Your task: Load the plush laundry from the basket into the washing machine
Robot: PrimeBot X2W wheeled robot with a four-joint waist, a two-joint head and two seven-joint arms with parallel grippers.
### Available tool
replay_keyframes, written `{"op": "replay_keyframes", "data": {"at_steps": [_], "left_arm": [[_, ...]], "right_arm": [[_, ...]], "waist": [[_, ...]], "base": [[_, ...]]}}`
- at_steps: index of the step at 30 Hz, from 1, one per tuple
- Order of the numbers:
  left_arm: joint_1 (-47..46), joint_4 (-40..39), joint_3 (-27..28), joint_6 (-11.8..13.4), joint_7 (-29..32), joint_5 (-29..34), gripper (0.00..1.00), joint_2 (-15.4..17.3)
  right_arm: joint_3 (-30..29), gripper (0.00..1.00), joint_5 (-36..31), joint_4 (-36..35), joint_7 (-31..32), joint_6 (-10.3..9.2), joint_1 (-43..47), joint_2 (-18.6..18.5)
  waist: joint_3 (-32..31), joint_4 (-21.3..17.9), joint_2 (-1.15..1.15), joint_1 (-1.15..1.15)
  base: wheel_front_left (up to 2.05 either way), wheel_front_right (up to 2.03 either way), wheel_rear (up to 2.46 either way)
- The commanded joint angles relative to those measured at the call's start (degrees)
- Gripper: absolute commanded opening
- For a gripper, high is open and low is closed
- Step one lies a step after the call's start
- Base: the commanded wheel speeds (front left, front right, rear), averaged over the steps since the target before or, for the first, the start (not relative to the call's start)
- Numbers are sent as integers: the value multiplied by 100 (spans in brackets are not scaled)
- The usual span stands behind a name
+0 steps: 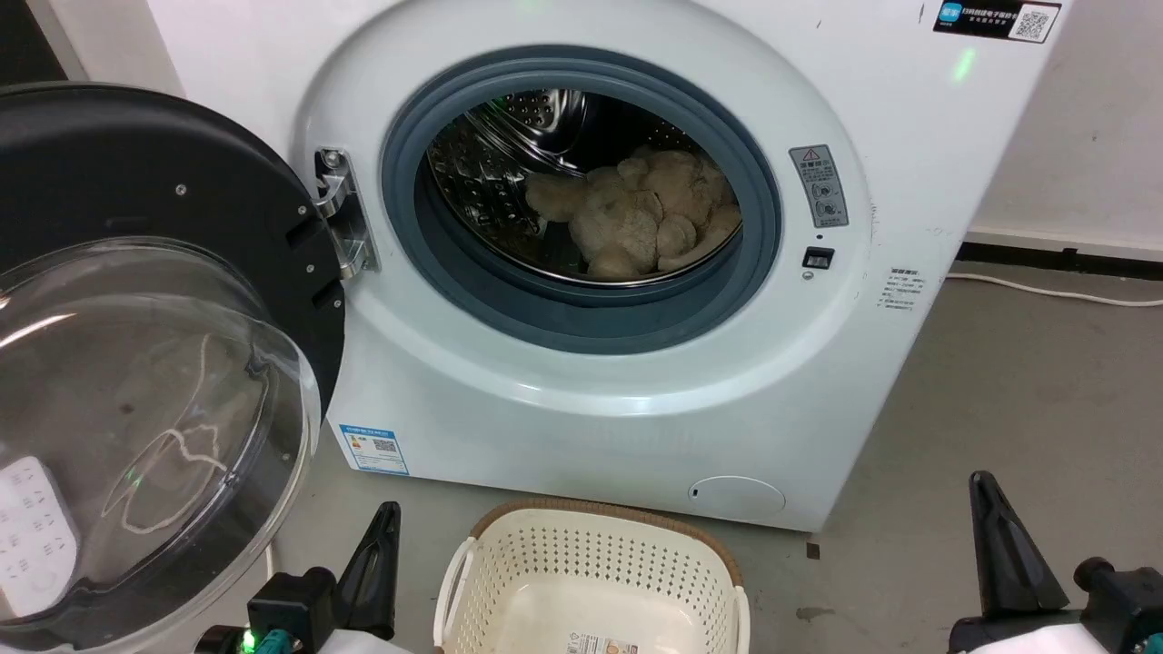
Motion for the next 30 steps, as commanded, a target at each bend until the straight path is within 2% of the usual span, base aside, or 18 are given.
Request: {"op": "replay_keyframes", "data": {"at_steps": [1, 30], "left_arm": [[-13, -38, 32, 9, 18, 63, 0, -30], [-49, -284, 239, 36, 357, 377, 0, -145]], "right_arm": [[14, 0, -50, -11, 19, 0, -39, 0], [144, 0, -214, -44, 361, 1, -156, -1]], "waist": [[1, -5, 0, 0], [31, -141, 0, 0]], "base": [[0, 0, 0], [0, 0, 0]]}}
